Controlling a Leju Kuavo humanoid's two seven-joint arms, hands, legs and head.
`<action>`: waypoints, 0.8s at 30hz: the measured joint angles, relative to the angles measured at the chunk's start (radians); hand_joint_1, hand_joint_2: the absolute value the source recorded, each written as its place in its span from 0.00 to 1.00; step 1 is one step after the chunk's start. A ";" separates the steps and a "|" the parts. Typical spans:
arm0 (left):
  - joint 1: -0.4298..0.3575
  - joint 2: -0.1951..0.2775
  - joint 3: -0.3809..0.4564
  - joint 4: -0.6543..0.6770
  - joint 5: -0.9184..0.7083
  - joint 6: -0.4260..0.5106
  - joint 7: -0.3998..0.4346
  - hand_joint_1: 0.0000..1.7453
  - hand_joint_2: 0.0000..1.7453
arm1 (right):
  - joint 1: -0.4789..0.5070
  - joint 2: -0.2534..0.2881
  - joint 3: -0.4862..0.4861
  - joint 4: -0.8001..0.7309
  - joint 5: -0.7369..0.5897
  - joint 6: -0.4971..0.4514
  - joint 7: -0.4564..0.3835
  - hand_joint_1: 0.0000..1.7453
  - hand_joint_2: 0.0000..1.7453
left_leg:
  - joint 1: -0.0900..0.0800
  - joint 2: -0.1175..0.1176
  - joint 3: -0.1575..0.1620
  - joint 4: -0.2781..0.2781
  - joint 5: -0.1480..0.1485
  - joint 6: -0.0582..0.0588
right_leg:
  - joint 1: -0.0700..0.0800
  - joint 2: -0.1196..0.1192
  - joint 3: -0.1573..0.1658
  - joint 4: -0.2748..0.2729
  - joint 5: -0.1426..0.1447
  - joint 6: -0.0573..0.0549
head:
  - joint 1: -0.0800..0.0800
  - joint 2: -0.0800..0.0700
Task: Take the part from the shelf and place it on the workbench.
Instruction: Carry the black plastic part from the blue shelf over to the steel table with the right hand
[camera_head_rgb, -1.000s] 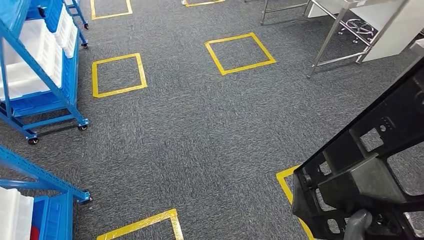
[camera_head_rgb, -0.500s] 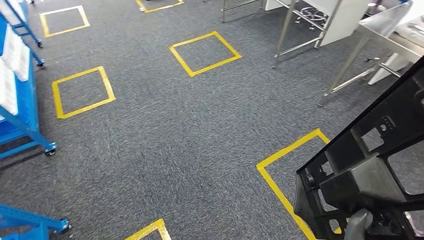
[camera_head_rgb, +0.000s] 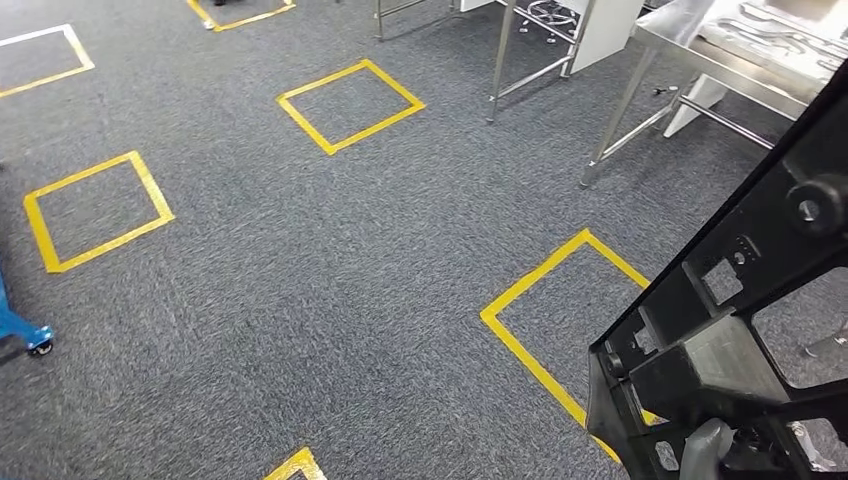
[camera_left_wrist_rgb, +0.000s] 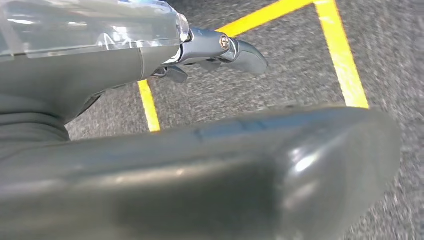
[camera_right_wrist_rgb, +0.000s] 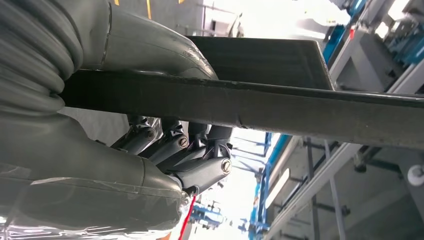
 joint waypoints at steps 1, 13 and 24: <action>0.000 0.000 0.000 0.000 -0.001 -0.001 0.000 0.00 0.00 | 0.001 0.000 0.000 0.000 0.001 0.000 0.000 1.00 1.00 | -0.002 0.008 0.003 0.001 -0.003 -0.005 | 0.005 -0.011 0.014 -0.030 0.005 -0.006 | 0.000 0.000; 0.003 0.000 0.000 0.000 -0.008 -0.001 0.008 0.00 0.00 | 0.009 0.001 0.000 0.001 0.013 -0.003 0.000 1.00 1.00 | 0.008 -0.091 -0.086 0.191 -0.063 -0.036 | -0.002 0.126 0.019 -0.043 0.014 -0.041 | -0.004 0.000; 0.004 0.000 -0.001 0.000 -0.010 -0.004 -0.001 0.00 0.00 | 0.014 0.002 0.000 0.002 0.016 -0.004 0.000 1.00 1.00 | 0.009 -0.079 -0.009 -0.003 0.009 0.010 | -0.010 0.069 -0.096 0.169 -0.099 0.013 | 0.001 0.000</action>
